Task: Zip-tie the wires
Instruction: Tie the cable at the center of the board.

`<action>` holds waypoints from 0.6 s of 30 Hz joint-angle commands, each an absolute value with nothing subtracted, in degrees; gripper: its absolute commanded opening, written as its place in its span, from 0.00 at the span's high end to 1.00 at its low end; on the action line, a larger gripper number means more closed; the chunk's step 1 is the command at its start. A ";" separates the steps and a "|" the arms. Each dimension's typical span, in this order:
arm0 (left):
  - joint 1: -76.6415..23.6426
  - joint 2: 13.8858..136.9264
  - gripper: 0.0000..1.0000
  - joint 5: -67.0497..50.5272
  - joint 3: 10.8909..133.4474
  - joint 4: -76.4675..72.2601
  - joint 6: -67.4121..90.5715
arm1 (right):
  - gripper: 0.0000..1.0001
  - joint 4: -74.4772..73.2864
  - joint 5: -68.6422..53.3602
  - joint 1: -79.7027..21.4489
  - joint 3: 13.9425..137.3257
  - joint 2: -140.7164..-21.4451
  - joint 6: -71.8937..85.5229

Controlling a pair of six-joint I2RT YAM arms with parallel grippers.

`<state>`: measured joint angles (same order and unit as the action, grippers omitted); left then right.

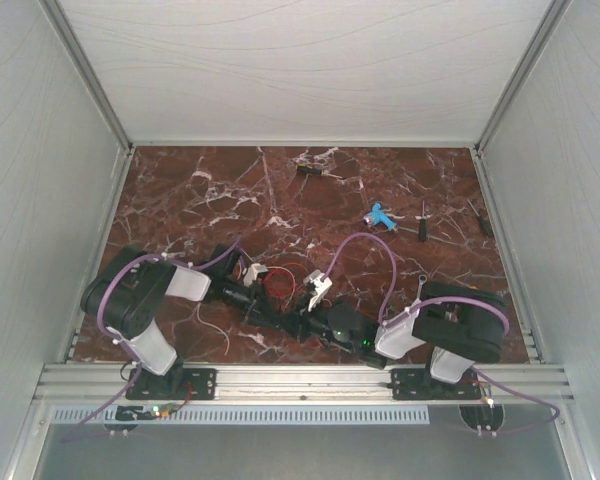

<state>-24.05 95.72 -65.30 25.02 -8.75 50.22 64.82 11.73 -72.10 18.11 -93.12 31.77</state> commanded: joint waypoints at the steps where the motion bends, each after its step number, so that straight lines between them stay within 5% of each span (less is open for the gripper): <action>1: -24.08 95.57 1.00 -67.03 25.60 -9.39 55.42 | 1.00 69.65 3.14 -71.17 16.30 -95.98 38.32; 18: -23.91 94.97 1.00 -67.74 25.93 -9.33 55.77 | 1.00 64.80 4.66 -75.13 20.12 -99.77 35.07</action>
<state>-24.05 95.70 -65.34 24.73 -9.10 49.41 69.91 9.23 -71.11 18.35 -96.82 35.81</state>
